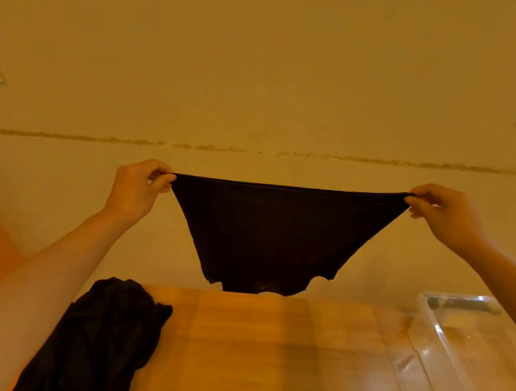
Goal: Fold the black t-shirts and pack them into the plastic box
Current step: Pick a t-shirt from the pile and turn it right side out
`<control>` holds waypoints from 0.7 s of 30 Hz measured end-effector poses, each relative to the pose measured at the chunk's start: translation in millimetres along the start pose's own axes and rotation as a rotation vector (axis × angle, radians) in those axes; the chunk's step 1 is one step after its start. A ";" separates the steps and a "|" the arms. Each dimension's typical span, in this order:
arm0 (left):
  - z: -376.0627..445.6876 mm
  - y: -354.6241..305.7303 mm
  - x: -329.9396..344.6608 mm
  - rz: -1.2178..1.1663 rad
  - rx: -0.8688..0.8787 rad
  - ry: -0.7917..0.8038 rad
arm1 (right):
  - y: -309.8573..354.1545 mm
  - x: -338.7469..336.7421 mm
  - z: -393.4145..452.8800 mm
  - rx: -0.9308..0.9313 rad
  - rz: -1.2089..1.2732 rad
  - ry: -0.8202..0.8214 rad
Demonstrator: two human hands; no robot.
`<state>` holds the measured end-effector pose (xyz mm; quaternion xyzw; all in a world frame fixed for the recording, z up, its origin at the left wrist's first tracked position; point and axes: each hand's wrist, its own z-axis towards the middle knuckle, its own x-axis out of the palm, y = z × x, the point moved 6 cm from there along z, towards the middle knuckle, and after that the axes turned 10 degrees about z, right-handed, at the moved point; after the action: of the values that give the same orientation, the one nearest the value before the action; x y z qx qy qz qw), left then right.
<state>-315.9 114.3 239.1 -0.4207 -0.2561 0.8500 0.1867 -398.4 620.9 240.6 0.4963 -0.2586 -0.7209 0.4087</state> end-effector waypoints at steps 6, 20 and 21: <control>-119.1 37.1 28.2 0.021 -0.023 0.180 | -53.1 19.2 -96.1 0.144 0.014 0.098; -320.3 92.6 54.0 0.287 0.327 0.513 | -113.2 56.1 -304.9 0.124 -0.268 0.319; -330.2 91.4 54.4 0.312 0.363 0.507 | -114.4 58.2 -314.9 0.106 -0.296 0.343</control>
<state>-88.8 162.2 -18.7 -0.6124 0.0208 0.7686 0.1841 -154.6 643.0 4.6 0.6650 -0.1470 -0.6635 0.3098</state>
